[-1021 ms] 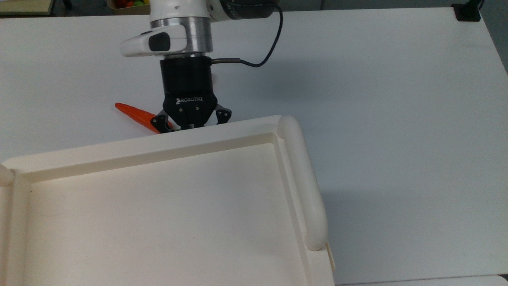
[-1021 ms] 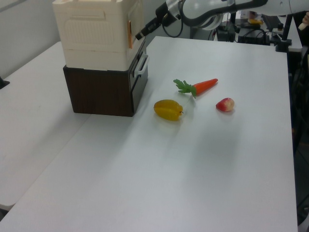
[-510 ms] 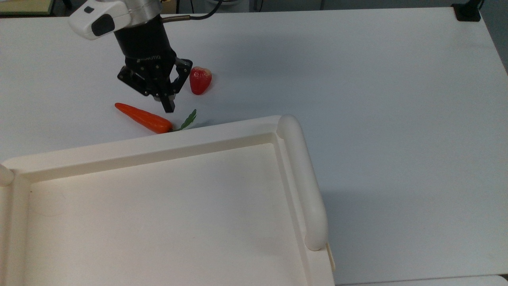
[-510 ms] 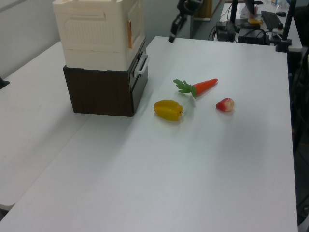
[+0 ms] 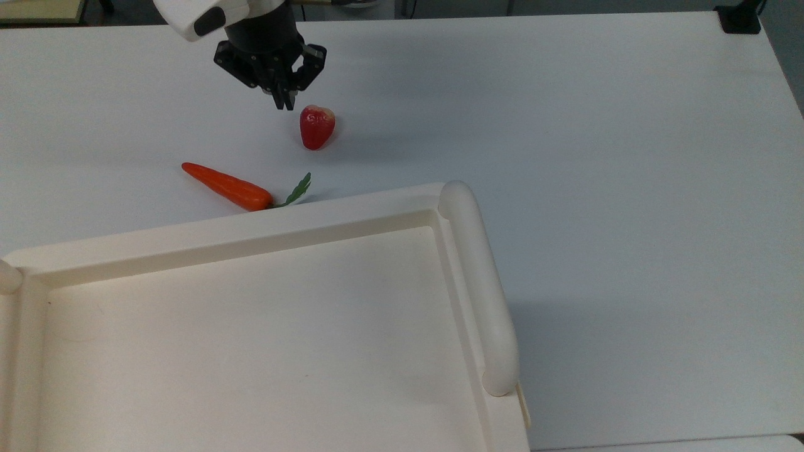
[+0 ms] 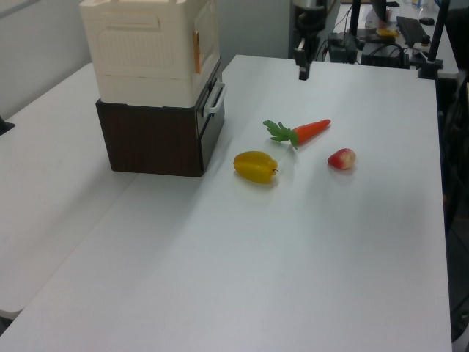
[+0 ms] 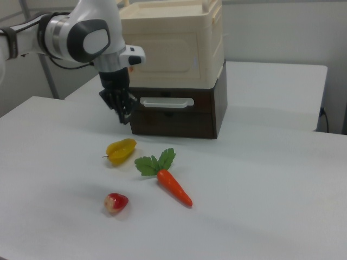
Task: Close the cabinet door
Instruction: 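Lift the gripper away from the closed door and withdraw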
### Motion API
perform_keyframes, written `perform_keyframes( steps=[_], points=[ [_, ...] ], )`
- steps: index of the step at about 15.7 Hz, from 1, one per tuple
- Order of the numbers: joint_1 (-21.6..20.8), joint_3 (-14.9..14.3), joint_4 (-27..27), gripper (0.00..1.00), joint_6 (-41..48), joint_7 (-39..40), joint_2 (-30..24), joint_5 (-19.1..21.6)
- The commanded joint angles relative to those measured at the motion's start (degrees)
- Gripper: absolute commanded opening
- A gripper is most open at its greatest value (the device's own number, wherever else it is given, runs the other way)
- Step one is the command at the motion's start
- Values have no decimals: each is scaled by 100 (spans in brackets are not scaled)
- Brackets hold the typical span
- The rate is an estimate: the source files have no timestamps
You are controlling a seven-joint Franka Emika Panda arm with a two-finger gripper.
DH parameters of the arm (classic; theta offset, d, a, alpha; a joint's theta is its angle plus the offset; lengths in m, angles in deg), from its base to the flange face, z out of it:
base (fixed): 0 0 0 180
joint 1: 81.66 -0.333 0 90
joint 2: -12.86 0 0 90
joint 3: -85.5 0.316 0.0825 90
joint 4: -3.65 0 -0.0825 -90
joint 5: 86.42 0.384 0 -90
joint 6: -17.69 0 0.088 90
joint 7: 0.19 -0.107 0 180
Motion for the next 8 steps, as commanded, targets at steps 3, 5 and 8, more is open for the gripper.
perform_keyframes(
  steps=[3, 5, 8],
  points=[
    [-31, -171, -1377, 100, 48, -156, -1272, -156],
    [-172, -409, -1369, 100, 232, 45, -1360, -156],
    [-443, -830, -1281, 100, 655, 485, -1378, -147]
  ],
)
